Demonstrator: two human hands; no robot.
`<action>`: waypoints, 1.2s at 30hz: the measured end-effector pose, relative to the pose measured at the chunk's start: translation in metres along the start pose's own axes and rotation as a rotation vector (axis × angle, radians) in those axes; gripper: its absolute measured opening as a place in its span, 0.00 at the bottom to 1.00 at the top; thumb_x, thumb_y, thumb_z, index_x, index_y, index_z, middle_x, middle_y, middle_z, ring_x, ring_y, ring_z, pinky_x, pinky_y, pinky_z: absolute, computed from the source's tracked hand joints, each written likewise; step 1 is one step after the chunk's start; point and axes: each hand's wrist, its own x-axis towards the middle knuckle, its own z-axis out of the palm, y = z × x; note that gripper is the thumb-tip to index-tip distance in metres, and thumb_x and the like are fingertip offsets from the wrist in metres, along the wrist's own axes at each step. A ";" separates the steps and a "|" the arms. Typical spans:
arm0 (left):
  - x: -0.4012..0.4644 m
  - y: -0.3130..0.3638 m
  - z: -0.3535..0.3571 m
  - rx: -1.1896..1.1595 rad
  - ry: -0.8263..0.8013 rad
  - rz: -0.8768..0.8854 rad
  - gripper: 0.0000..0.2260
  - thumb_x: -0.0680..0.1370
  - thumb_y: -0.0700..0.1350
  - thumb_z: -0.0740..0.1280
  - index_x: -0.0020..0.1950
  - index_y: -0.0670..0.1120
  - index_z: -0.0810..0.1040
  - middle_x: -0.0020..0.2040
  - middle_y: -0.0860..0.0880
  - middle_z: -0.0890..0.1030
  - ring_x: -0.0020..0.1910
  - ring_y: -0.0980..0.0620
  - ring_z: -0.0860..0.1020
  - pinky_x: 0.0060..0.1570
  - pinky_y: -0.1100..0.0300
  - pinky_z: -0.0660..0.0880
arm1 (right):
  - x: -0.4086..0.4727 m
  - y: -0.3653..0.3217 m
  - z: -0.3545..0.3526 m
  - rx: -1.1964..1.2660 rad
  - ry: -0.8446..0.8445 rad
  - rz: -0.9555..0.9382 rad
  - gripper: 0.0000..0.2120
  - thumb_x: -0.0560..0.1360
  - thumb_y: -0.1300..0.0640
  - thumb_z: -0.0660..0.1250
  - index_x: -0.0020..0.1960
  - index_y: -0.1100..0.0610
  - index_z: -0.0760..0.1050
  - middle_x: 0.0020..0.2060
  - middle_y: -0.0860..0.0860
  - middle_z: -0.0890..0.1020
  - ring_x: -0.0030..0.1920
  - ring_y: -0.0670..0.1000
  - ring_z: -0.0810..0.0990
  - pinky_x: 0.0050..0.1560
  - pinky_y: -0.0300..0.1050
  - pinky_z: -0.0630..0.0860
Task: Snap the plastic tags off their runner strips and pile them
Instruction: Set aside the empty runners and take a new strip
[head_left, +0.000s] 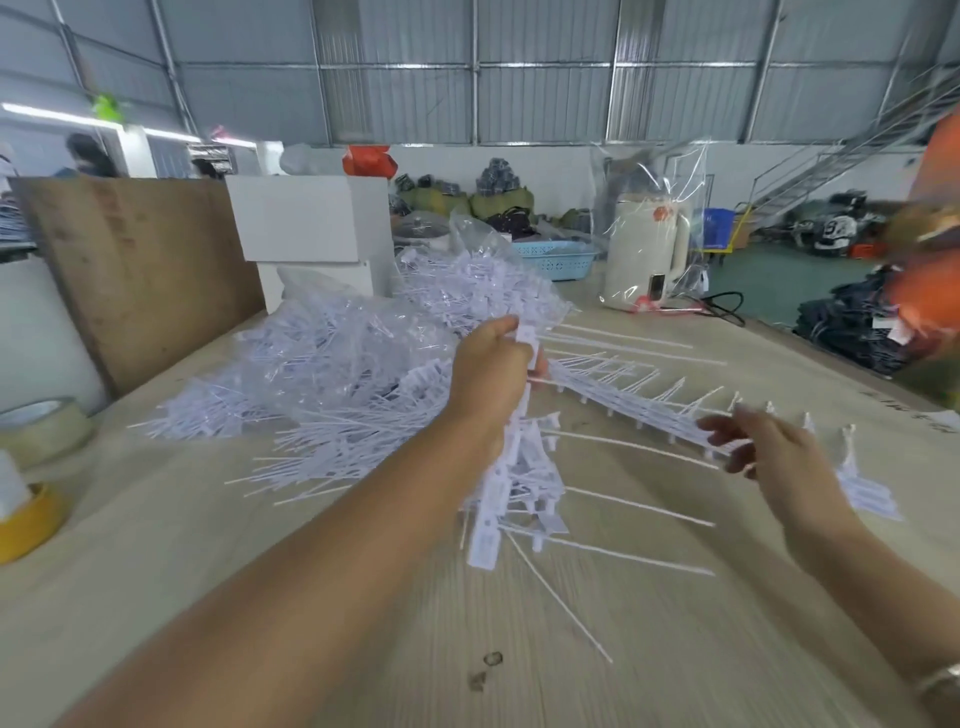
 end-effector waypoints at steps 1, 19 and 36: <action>0.002 0.005 -0.004 -0.011 0.012 0.030 0.17 0.76 0.33 0.59 0.61 0.45 0.75 0.42 0.48 0.80 0.33 0.55 0.77 0.38 0.61 0.76 | 0.006 0.004 -0.001 -0.026 -0.043 0.041 0.16 0.81 0.55 0.55 0.44 0.56 0.80 0.39 0.51 0.81 0.34 0.50 0.72 0.38 0.42 0.68; 0.002 0.033 -0.067 0.133 0.039 0.419 0.11 0.76 0.40 0.64 0.38 0.53 0.80 0.22 0.58 0.68 0.21 0.58 0.63 0.25 0.67 0.61 | 0.074 0.046 0.040 -0.978 -0.332 -0.295 0.13 0.76 0.62 0.62 0.60 0.61 0.75 0.57 0.61 0.76 0.59 0.59 0.73 0.59 0.47 0.66; -0.030 -0.011 -0.152 0.648 -0.326 0.407 0.13 0.77 0.35 0.65 0.42 0.53 0.80 0.29 0.55 0.70 0.27 0.58 0.67 0.31 0.68 0.64 | -0.008 -0.017 0.084 -0.238 -0.766 -0.311 0.09 0.77 0.54 0.63 0.43 0.51 0.81 0.40 0.46 0.80 0.42 0.47 0.78 0.47 0.36 0.70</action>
